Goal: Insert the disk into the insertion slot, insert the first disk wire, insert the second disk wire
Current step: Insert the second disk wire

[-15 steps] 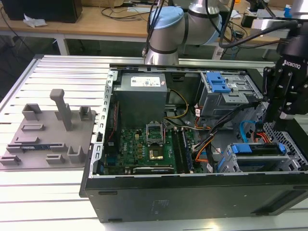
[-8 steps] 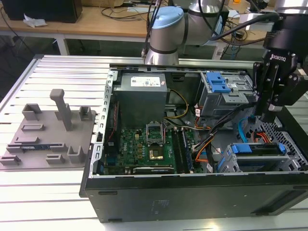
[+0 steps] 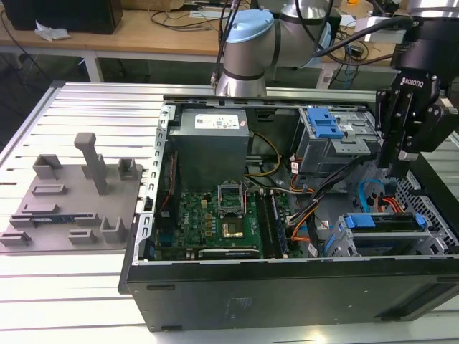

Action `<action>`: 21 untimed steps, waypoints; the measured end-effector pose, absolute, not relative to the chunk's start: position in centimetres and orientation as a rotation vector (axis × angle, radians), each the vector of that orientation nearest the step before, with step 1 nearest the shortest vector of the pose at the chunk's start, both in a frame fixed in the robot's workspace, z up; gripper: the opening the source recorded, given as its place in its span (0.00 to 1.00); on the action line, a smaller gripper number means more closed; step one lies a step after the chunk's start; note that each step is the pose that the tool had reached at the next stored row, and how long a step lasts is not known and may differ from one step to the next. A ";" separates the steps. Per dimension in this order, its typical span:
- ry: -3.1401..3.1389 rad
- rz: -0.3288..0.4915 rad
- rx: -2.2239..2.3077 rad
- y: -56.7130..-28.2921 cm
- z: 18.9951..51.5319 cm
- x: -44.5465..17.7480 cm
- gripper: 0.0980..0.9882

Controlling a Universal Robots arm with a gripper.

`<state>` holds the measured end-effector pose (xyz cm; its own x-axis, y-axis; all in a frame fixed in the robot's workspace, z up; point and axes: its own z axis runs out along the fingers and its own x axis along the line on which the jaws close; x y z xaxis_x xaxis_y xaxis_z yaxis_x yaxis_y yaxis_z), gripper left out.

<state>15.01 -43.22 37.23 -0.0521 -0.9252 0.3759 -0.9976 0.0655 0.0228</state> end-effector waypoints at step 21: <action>-2.030 0.349 1.937 -44.9 36.4 15.2 0.30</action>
